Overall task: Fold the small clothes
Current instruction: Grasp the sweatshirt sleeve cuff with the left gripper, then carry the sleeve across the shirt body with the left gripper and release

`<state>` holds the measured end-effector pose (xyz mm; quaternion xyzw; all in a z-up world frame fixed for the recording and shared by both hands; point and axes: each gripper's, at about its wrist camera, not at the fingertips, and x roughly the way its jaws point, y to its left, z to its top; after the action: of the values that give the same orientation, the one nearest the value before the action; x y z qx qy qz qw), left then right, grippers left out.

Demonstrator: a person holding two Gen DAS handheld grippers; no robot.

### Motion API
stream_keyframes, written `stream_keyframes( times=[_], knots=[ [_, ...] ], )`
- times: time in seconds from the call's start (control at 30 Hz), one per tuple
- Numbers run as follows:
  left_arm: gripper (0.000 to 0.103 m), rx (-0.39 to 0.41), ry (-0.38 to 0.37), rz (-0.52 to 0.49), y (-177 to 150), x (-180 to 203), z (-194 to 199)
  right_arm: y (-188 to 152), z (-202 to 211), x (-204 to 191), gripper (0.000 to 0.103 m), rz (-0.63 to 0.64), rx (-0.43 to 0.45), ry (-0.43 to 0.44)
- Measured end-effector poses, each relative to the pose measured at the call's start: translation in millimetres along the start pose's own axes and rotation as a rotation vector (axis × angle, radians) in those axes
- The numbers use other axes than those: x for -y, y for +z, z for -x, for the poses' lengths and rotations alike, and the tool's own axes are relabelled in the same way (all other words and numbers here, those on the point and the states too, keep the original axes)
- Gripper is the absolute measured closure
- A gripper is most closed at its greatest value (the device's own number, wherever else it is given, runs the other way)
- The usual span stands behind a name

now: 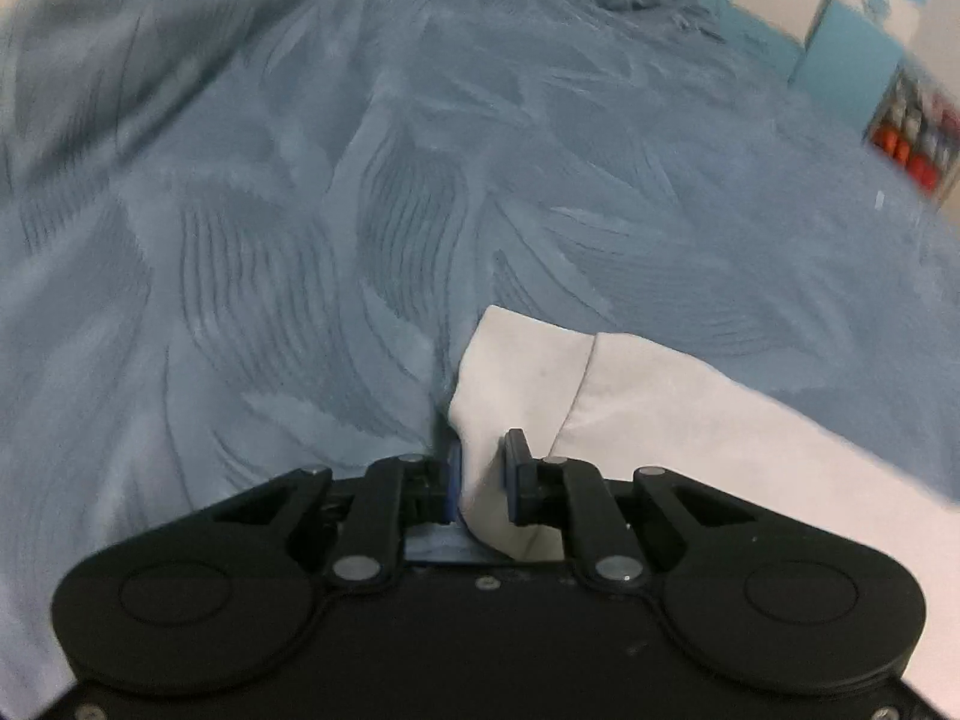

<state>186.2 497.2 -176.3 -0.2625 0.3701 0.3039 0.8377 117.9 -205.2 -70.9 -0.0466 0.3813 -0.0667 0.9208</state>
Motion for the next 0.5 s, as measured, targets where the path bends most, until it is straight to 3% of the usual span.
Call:
stream_keyframes(
  times=[0.07, 0.17, 0.33, 0.5],
  knots=[
    [0.091, -0.007, -0.024, 0.021, 2, -6, -3, -1, -1, 1, 0.013, 0.0, 0.001, 0.005],
    [0.094, 0.004, -0.015, -0.031, 3, 3, 1, -1, -3, 1, 0.019, 0.007, -0.001, 0.001],
    [0.094, 0.142, -0.067, -0.071, 16, 19, 36, -1, -1, 9, 0.02, -0.009, 0.011, -0.002],
    [0.094, 0.23, -0.139, -0.201, 21, 73, 84, -2, -11, 27, 0.021, -0.049, -0.001, -0.027]
  ],
)
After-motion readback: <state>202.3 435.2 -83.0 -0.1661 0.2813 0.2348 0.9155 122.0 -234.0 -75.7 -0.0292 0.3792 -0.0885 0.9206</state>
